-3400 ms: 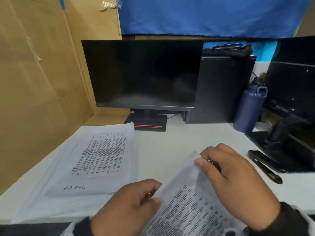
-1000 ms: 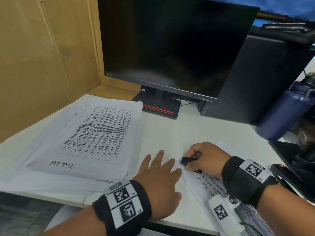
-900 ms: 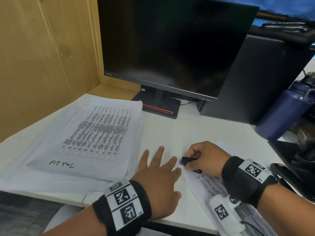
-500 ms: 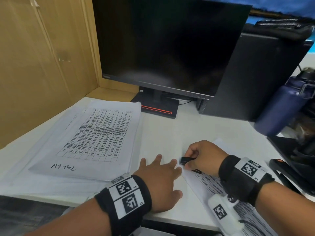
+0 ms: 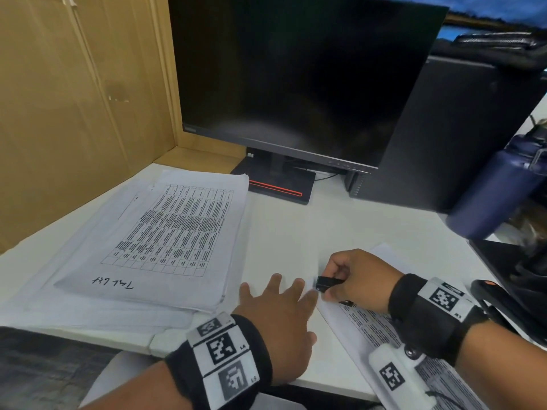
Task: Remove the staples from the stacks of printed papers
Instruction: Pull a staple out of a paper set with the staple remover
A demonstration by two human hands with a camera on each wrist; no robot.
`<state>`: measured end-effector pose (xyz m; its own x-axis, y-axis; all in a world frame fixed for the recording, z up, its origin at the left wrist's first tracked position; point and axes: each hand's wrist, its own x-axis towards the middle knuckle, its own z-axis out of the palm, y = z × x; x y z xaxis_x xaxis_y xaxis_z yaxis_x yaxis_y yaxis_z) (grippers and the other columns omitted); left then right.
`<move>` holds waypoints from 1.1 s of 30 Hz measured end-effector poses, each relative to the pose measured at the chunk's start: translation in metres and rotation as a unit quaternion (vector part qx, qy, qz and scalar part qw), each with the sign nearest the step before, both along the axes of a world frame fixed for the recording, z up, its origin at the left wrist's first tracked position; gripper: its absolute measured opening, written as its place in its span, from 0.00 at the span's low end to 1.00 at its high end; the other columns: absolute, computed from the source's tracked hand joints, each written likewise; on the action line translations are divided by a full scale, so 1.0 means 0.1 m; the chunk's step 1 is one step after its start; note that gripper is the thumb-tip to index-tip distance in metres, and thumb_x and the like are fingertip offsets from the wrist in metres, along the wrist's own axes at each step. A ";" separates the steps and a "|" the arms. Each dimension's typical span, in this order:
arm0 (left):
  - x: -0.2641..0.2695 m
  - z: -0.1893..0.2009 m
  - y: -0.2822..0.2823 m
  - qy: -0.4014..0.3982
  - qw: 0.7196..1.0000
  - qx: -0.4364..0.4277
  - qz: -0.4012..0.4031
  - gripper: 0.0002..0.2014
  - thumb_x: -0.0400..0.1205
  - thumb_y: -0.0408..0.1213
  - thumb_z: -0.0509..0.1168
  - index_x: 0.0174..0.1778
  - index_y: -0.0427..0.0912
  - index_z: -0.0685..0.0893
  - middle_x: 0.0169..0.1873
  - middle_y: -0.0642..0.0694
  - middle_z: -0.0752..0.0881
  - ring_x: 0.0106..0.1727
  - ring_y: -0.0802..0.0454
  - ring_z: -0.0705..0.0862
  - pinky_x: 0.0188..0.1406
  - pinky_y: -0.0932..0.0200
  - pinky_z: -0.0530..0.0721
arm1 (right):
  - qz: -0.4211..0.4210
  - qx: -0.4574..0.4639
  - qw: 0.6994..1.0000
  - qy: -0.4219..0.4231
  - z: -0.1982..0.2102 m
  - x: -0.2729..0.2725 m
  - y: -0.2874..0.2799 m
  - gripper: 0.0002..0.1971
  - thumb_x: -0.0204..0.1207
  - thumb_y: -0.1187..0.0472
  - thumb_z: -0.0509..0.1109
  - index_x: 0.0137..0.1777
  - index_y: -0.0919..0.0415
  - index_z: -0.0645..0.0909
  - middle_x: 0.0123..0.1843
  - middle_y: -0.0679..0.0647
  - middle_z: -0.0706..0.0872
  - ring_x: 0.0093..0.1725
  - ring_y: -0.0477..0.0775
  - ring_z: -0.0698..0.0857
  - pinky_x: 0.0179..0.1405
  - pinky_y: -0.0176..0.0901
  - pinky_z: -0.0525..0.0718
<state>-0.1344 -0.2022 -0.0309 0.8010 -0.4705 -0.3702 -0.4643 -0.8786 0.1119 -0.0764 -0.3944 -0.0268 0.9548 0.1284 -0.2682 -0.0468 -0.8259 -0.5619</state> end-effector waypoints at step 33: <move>0.51 0.14 0.13 -0.019 0.988 0.037 -0.149 0.27 0.90 0.38 0.53 0.86 0.60 0.67 0.88 0.49 0.62 0.88 0.43 0.62 0.86 0.40 0.64 | -0.130 0.142 0.981 0.015 -0.07 -0.06 0.09 0.10 0.58 0.66 0.88 0.39 0.61 0.92 0.37 0.57 0.94 0.33 0.51 0.89 0.33 0.39 0.86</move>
